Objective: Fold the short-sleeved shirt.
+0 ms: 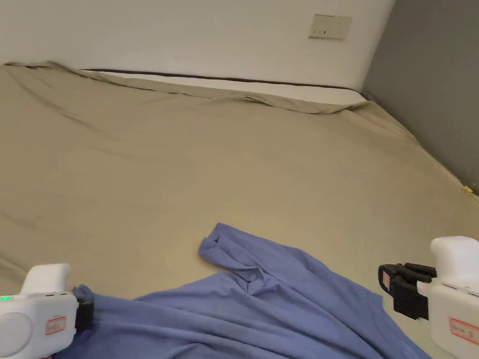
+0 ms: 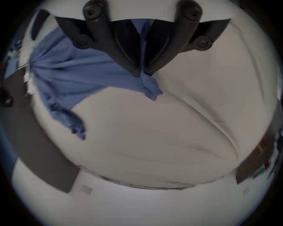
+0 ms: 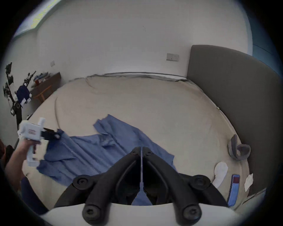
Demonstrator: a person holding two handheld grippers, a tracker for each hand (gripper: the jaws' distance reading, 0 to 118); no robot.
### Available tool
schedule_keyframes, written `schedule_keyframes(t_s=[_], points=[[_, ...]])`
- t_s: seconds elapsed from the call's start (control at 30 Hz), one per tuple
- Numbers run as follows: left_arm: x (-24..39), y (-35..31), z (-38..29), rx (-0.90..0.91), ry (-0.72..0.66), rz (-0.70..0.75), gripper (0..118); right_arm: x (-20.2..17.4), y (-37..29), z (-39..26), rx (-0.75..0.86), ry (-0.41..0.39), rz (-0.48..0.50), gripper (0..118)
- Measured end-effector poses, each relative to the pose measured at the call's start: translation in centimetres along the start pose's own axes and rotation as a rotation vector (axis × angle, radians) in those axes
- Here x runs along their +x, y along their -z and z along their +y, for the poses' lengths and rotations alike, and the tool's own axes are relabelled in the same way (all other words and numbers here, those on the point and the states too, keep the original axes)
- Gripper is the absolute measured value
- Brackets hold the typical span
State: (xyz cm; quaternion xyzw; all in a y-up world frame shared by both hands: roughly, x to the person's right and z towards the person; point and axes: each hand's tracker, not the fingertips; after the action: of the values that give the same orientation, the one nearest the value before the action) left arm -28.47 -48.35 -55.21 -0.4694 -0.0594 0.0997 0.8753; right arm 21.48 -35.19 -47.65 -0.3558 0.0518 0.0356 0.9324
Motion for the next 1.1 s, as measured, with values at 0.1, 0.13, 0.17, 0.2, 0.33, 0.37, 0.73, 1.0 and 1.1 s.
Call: schedule_keyframes(t_s=[0.1,0.13,0.17,0.2,0.33,0.37,0.73,1.0,1.1], points=[[0.0,-1.9,-0.3,0.059,-0.084,-0.156,3,2.5,5.1,1.8,-0.142,-0.033,0.06,21],[0.3,-3.0,-0.3,0.088,-0.093,-0.173,3,3.7,7.2,2.2,-0.213,-0.033,0.102,40],[0.4,-3.8,-0.4,0.102,-0.11,-0.196,3,4.7,9.1,2.4,-0.254,-0.019,0.114,86],[0.5,-4.7,-0.4,0.127,-0.122,-0.221,3,5.1,11.5,2.8,-0.303,-0.011,0.105,114],[0.9,-7.2,-0.6,0.157,-0.15,-0.263,3,6.4,18.6,2.3,-0.381,-0.135,-0.046,118],[1.1,-7.6,-0.6,0.16,-0.145,-0.261,3,6.3,19.8,1.9,-0.426,-0.181,-0.056,118],[2.0,-9.2,-1.7,0.175,-0.176,-0.261,4,2.0,20.0,0.6,-0.444,-0.278,0.0,3],[1.0,-16.7,-1.8,0.393,-0.386,-0.454,3,3.3,4.1,4.9,0.055,0.098,0.134,3],[0.2,-21.9,1.5,0.465,-0.302,-0.463,4,4.3,-4.7,8.4,0.222,0.046,0.063,3]])
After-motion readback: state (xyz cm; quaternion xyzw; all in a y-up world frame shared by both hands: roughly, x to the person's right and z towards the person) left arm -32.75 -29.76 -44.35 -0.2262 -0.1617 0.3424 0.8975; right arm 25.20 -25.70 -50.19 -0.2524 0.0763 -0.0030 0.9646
